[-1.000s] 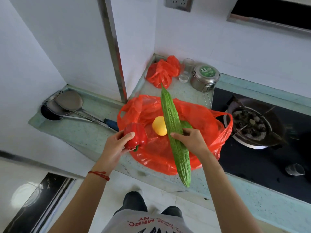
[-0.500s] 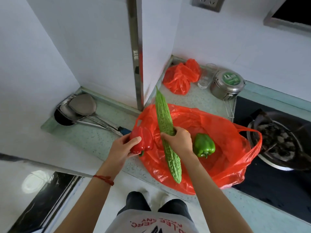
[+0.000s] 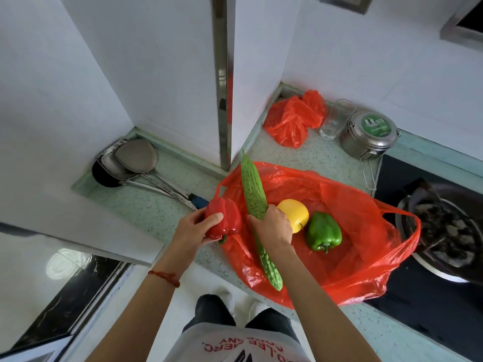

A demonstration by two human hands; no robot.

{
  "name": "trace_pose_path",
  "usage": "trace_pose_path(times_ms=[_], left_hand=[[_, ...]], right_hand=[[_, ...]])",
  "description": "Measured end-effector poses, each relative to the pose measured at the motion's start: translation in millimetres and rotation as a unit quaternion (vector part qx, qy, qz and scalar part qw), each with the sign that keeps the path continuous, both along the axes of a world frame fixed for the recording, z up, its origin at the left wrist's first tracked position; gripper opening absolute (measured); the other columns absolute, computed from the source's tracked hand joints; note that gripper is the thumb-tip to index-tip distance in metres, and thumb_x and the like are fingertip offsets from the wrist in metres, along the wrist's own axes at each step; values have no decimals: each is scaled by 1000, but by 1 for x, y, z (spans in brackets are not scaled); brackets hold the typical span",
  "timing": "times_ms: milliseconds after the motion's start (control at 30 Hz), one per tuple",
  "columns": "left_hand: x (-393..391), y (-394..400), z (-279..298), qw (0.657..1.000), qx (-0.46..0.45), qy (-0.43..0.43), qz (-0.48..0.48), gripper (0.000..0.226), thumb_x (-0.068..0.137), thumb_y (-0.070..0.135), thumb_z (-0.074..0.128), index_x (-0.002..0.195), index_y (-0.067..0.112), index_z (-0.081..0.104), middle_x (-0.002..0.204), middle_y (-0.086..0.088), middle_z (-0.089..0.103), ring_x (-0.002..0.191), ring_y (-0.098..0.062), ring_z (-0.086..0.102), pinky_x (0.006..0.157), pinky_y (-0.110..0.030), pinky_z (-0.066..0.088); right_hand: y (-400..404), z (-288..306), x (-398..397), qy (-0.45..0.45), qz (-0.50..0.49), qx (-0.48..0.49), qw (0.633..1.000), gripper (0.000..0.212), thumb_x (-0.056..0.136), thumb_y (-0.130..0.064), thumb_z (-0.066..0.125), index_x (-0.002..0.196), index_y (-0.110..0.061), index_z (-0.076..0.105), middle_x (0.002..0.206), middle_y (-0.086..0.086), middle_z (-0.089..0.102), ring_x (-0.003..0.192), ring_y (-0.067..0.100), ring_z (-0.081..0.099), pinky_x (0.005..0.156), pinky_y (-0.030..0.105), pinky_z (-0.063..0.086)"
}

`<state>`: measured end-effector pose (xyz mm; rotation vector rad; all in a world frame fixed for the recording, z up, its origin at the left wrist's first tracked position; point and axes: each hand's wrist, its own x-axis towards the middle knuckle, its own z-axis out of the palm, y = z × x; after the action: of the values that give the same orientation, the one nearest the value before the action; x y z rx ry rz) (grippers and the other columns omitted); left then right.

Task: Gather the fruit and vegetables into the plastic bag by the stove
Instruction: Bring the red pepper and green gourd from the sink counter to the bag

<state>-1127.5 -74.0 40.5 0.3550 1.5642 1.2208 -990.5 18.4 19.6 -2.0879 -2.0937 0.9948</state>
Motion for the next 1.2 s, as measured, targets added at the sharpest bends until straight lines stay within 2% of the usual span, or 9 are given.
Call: trace_pose_path(times_ms=[300, 467, 633, 733, 800, 867, 933, 1067, 1200], left_hand=[[2, -1, -2, 1000, 4, -6, -1, 38, 83, 15, 63, 119, 7, 57, 108, -10, 63, 93, -20, 64, 73, -30, 58], [6, -2, 0, 1000, 11, 9, -7, 37, 83, 17, 63, 119, 8, 58, 109, -10, 63, 97, -21, 63, 80, -35, 56], [20, 9, 6, 998, 34, 26, -39, 30, 82, 16, 64, 112, 13, 60, 102, -6, 65, 88, -15, 66, 67, -25, 57], [36, 21, 7, 995, 38, 37, -85, 38, 78, 18, 69, 114, 13, 59, 100, -6, 65, 86, -18, 67, 63, -24, 58], [50, 29, 7, 990, 37, 56, -120, 44, 66, 31, 76, 107, 19, 64, 98, -3, 68, 87, -19, 68, 69, -28, 58], [66, 36, 7, 984, 39, 76, -154, 33, 60, 36, 76, 91, 30, 66, 93, 1, 70, 87, -17, 68, 75, -32, 57], [84, 42, 5, 979, 42, 73, -187, 19, 69, 28, 77, 85, 30, 67, 92, 1, 71, 88, -17, 69, 80, -34, 56], [111, 49, -1, 970, 26, 70, -230, 15, 71, 25, 77, 83, 27, 68, 88, -3, 71, 88, -22, 69, 81, -37, 55], [137, 49, -12, 954, 1, 75, -290, 10, 75, 21, 73, 81, 27, 69, 81, 3, 72, 82, -14, 68, 69, -20, 54]], right_hand=[[-3, -12, 8, 35, -10, -17, 999, 50, 81, -48, 60, 110, -8, 53, 107, 12, 62, 99, 32, 58, 79, 41, 48], [-3, -4, 15, 50, 20, 7, 999, 50, 87, -44, 54, 121, -7, 49, 119, 13, 58, 110, 32, 53, 87, 42, 45], [-5, 9, 44, 128, 18, 55, 990, 53, 88, -38, 57, 130, -8, 49, 127, 8, 58, 115, 23, 55, 94, 38, 47], [-8, 15, 70, 197, -33, 63, 978, 46, 85, -32, 62, 124, -7, 56, 118, 8, 64, 105, 16, 61, 85, 29, 50], [-11, 19, 90, 210, -65, 69, 973, 42, 85, -29, 63, 121, -9, 59, 117, 6, 66, 99, 10, 61, 78, 17, 44], [-14, 20, 111, 220, -100, 81, 967, 38, 85, -28, 63, 119, -10, 61, 113, 3, 68, 93, 5, 58, 70, 4, 38], [-18, 21, 133, 231, -138, 89, 959, 37, 86, -28, 63, 118, -11, 62, 111, 3, 68, 90, 4, 57, 67, -4, 36], [-26, 20, 165, 264, -195, 95, 940, 37, 88, -24, 60, 121, -7, 60, 113, 4, 66, 91, 6, 58, 66, -5, 39], [-34, 19, 189, 279, -235, 101, 926, 37, 88, -29, 59, 121, -12, 60, 106, -5, 64, 95, 3, 57, 69, -6, 38]])
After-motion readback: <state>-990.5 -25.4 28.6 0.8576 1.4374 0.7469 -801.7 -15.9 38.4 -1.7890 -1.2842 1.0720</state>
